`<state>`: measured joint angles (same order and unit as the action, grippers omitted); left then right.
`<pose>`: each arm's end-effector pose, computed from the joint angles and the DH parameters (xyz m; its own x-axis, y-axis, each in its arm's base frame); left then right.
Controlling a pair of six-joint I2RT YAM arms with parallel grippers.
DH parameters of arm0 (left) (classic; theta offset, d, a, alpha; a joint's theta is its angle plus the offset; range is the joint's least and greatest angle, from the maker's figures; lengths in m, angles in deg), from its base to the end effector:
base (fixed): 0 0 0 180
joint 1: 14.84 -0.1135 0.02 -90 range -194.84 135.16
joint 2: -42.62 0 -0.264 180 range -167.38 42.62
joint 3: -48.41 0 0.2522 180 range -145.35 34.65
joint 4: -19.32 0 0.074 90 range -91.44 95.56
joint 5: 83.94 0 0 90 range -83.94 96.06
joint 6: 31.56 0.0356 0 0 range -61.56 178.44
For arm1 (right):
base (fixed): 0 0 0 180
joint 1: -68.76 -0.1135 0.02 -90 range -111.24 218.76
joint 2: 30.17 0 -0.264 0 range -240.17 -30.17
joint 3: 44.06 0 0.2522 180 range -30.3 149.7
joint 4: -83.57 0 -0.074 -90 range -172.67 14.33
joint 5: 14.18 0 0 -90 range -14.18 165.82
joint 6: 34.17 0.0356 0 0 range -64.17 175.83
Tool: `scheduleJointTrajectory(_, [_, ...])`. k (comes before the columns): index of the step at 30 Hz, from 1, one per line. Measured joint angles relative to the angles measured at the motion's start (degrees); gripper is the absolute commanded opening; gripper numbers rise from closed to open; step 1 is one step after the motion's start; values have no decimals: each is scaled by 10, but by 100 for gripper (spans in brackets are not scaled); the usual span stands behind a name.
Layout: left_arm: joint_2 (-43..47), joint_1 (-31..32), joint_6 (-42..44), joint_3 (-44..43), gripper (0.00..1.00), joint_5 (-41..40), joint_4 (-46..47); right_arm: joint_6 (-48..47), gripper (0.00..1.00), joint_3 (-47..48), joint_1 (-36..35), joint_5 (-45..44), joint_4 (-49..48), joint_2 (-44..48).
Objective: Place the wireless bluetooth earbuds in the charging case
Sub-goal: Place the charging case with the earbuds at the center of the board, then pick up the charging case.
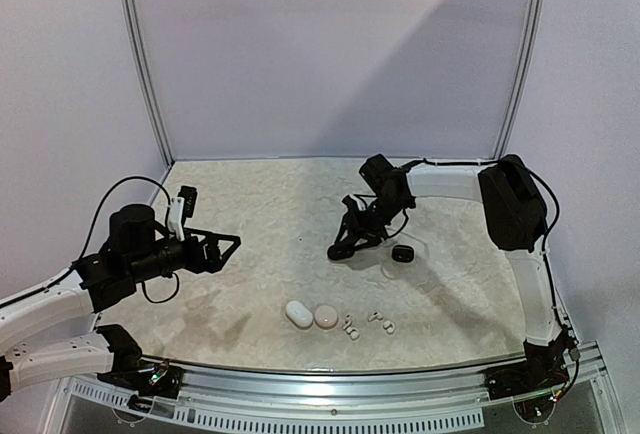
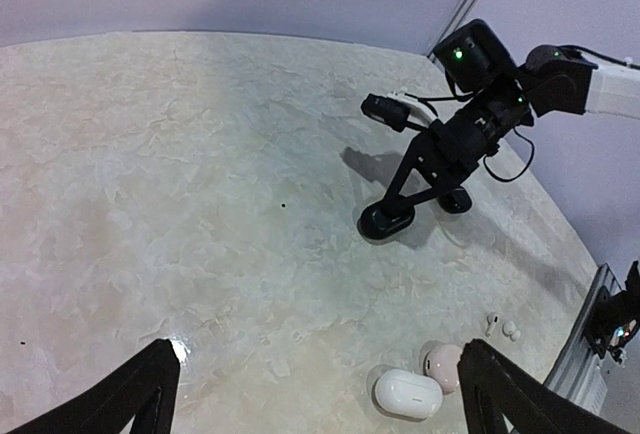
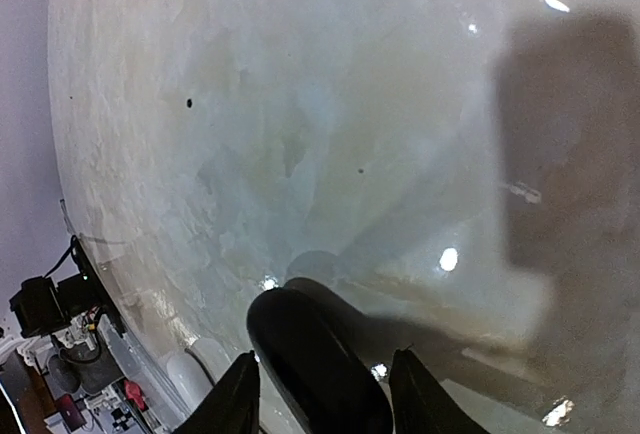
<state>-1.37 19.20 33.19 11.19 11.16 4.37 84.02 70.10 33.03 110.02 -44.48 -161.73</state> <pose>0.1492 -0.1046 0.2266 -0.5444 -0.1450 -0.8262 0.4354 0.7931 -0.4260 0.3717 0.2920 0.1388 -0.9737 -0.2191 -0.0624 -0.2087 0.7479 0.6302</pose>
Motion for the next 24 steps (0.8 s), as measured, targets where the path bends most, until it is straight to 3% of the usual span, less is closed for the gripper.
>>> scheduleJointTrajectory(6, [0,-2,3,0,99,0,0,-28,63,84,3,-43,70,-33])
scheduleJointTrajectory(11, [3,-3,11,0,99,0,0,-47,71,172,3,-129,139,-42])
scheduleJointTrajectory(14, [8,-3,20,0,99,0,-1,-54,81,191,4,-192,160,-26])
scheduleJointTrajectory(20, [26,-4,46,1,99,5,-2,-73,85,91,-37,-324,136,101])
scheduleJointTrajectory(24, [43,-8,70,11,99,21,-3,-137,87,-25,-141,-364,67,211])
